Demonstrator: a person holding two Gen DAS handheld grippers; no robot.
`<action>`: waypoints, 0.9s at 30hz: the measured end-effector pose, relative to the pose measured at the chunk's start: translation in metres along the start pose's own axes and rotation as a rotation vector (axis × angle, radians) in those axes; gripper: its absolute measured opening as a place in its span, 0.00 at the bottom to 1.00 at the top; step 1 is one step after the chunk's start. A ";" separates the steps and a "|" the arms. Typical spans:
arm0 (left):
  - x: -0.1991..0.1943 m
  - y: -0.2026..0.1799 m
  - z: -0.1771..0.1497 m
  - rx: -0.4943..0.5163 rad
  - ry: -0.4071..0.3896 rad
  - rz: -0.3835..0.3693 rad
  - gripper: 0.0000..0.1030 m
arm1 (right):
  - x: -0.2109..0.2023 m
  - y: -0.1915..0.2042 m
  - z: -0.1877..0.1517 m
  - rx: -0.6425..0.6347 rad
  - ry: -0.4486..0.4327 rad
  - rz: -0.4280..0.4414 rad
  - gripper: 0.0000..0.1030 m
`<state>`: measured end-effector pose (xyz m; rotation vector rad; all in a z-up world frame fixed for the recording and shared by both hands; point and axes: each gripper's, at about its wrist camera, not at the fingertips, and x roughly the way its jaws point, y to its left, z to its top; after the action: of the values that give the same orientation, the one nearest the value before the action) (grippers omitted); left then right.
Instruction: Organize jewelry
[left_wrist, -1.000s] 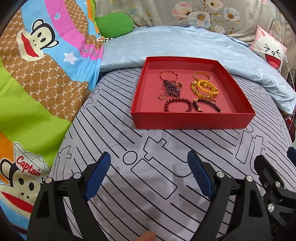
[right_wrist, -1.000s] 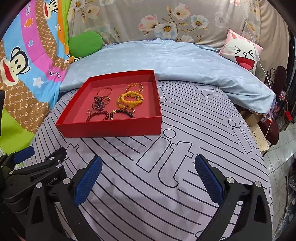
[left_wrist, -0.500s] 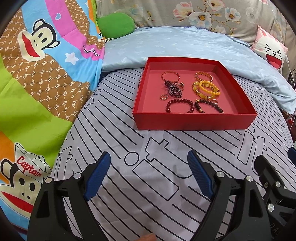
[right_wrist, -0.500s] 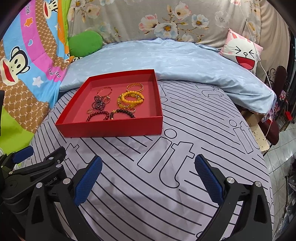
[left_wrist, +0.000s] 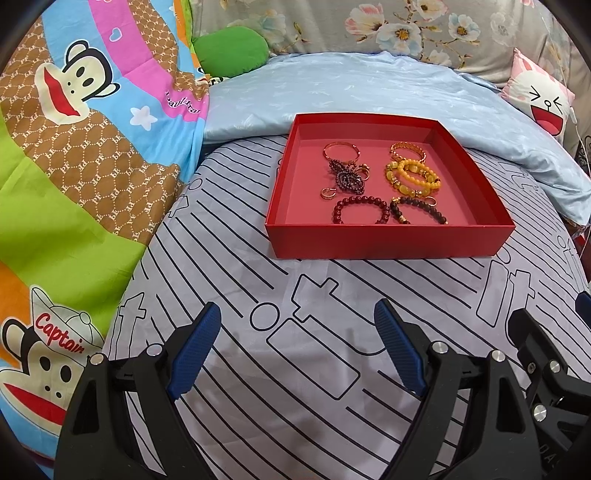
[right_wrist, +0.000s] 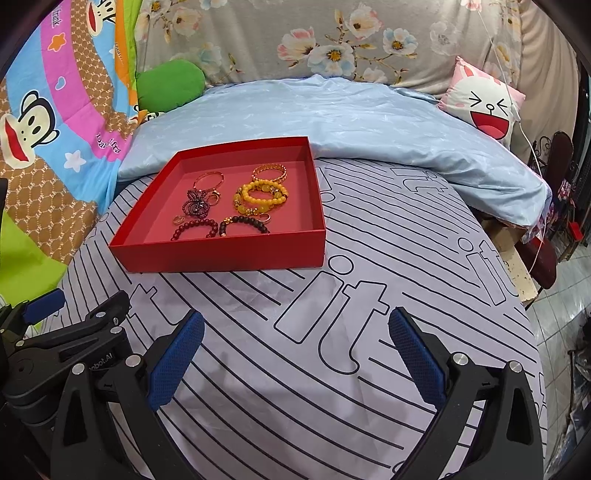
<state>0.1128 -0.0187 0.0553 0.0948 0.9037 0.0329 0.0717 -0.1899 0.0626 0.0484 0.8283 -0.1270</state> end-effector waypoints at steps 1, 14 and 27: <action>0.000 0.000 0.000 0.000 0.000 0.000 0.78 | 0.000 0.000 0.000 0.001 0.000 0.000 0.94; 0.000 0.000 0.002 0.006 -0.008 0.003 0.78 | 0.000 0.000 0.000 0.000 0.000 0.000 0.94; 0.000 0.000 0.002 0.007 -0.008 0.012 0.78 | 0.000 -0.002 0.000 0.002 0.001 -0.001 0.94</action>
<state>0.1143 -0.0189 0.0570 0.1071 0.8950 0.0402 0.0717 -0.1919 0.0628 0.0498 0.8293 -0.1290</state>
